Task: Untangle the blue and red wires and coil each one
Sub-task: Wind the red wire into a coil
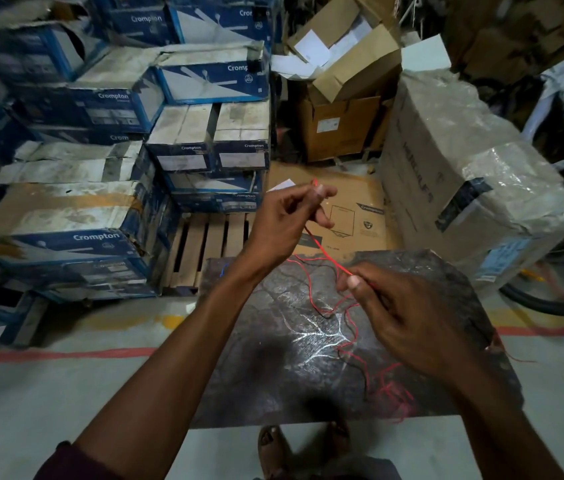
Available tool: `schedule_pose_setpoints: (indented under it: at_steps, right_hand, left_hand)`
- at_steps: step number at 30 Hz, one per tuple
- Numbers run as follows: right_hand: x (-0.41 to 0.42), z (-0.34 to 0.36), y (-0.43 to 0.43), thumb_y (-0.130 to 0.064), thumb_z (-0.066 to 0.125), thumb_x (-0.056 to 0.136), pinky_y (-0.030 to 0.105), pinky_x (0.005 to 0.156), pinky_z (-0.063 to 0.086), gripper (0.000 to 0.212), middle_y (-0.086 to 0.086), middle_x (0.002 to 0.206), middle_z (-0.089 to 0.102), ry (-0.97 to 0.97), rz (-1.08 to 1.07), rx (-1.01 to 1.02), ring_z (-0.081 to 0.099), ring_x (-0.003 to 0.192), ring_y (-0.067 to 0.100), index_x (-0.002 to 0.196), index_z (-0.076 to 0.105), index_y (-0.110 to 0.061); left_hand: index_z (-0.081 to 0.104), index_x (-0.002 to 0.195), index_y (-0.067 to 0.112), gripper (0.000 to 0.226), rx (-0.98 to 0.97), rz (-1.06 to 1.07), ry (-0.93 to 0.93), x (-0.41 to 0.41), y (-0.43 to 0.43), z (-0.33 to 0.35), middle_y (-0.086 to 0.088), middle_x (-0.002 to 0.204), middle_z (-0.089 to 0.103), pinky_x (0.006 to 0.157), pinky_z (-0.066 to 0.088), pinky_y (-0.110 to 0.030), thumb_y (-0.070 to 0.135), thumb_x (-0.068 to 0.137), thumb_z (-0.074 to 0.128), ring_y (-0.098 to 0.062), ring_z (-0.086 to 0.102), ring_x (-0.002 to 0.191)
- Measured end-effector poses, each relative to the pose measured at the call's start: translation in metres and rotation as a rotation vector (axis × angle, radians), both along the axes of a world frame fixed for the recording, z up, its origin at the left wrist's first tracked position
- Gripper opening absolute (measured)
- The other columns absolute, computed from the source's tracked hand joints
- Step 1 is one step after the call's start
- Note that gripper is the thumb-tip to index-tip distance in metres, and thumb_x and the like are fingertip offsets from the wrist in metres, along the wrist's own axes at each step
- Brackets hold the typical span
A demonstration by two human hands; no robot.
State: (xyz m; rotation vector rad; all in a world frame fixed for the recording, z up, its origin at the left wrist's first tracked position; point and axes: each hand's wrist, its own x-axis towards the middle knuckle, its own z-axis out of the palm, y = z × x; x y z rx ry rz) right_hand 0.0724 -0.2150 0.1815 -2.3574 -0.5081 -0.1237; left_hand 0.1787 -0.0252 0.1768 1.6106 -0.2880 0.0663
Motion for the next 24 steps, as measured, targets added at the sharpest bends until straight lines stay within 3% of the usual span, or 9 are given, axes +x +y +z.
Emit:
schedule_pose_setpoints:
  at_steps: [2, 4, 7, 11, 15, 18, 21, 24]
  right_hand:
    - [0.001, 0.014, -0.001, -0.037, 0.047, 0.106, 0.037, 0.063, 0.048, 0.021, -0.013, 0.079, 0.063, -0.07, 0.041, -0.01, 0.058, 0.067, 0.006, 0.102, 0.066, -0.03]
    - [0.005, 0.027, -0.002, -0.03, 0.051, 0.106, 0.037, 0.066, 0.047, 0.02, -0.012, 0.083, 0.061, -0.131, 0.073, 0.015, 0.058, 0.071, 0.009, 0.099, 0.068, -0.026]
    - [0.021, 0.037, -0.008, -0.023, 0.058, 0.104, 0.036, 0.066, 0.045, 0.018, -0.004, 0.082, 0.06, -0.254, 0.01, 0.067, 0.056, 0.072, 0.014, 0.096, 0.074, -0.02]
    - [0.046, 0.039, -0.014, -0.027, 0.074, 0.095, 0.025, 0.068, 0.041, 0.008, 0.001, 0.077, 0.059, -0.343, -0.181, 0.153, 0.055, 0.074, 0.002, 0.097, 0.079, -0.022]
    - [0.068, 0.034, -0.015, -0.03, 0.082, 0.088, 0.015, 0.067, 0.036, 0.012, -0.017, 0.079, 0.061, -0.363, -0.246, 0.255, 0.054, 0.075, -0.003, 0.094, 0.081, -0.019]
    - [0.08, 0.02, -0.016, -0.03, 0.08, 0.09, 0.013, 0.07, 0.037, 0.012, -0.013, 0.083, 0.066, -0.312, -0.251, 0.286, 0.057, 0.078, -0.004, 0.093, 0.081, -0.019]
    - [0.086, -0.001, -0.009, -0.03, 0.075, 0.094, 0.024, 0.068, 0.042, 0.006, -0.01, 0.086, 0.07, -0.2, -0.235, 0.339, 0.058, 0.079, -0.003, 0.094, 0.079, -0.025]
    - [0.085, -0.027, 0.001, -0.036, 0.064, 0.1, 0.038, 0.068, 0.049, 0.013, -0.008, 0.086, 0.072, -0.053, -0.189, 0.36, 0.064, 0.079, 0.009, 0.096, 0.076, -0.032]
  left_hand:
    - [0.074, 0.103, 0.004, 0.025, 0.067, -0.034, -0.012, -0.005, -0.002, -0.006, 0.001, 0.068, 0.07, 0.089, 0.056, -0.05, 0.021, 0.102, 0.055, -0.025, 0.074, 0.082]
    - [0.075, 0.11, 0.009, 0.023, 0.108, -0.103, 0.012, -0.013, -0.004, -0.011, -0.009, 0.086, 0.076, 0.09, 0.056, -0.053, 0.022, 0.101, 0.058, -0.027, 0.073, 0.095]
    - [0.07, 0.118, 0.001, 0.026, 0.152, -0.253, 0.021, -0.024, -0.001, -0.014, -0.01, 0.11, 0.074, 0.08, 0.06, -0.034, 0.014, 0.102, 0.055, -0.016, 0.072, 0.096]
    - [0.063, 0.127, 0.002, 0.031, 0.165, -0.434, 0.0, -0.035, 0.01, -0.008, -0.01, 0.121, 0.071, 0.063, 0.051, -0.029, 0.011, 0.107, 0.041, -0.018, 0.069, 0.082]
    - [0.06, 0.125, -0.008, 0.037, 0.032, -0.574, 0.145, -0.039, 0.019, 0.0, -0.021, 0.117, 0.07, 0.066, 0.047, -0.027, 0.012, 0.106, 0.036, -0.019, 0.061, 0.072]
    - [0.063, 0.115, -0.005, 0.035, -0.086, -0.604, 0.254, -0.042, 0.026, 0.006, -0.012, 0.093, 0.074, 0.071, 0.048, -0.024, 0.014, 0.104, 0.035, -0.016, 0.059, 0.069]
    - [0.062, 0.101, 0.002, 0.027, -0.235, -0.61, 0.305, -0.046, 0.028, 0.009, -0.004, 0.075, 0.067, 0.076, 0.051, -0.023, 0.017, 0.102, 0.039, -0.016, 0.068, 0.078]
    - [0.056, 0.094, 0.005, 0.026, -0.43, -0.583, 0.351, -0.046, 0.027, 0.009, -0.009, 0.085, 0.07, 0.077, 0.055, -0.024, 0.01, 0.105, 0.033, -0.026, 0.071, 0.101]
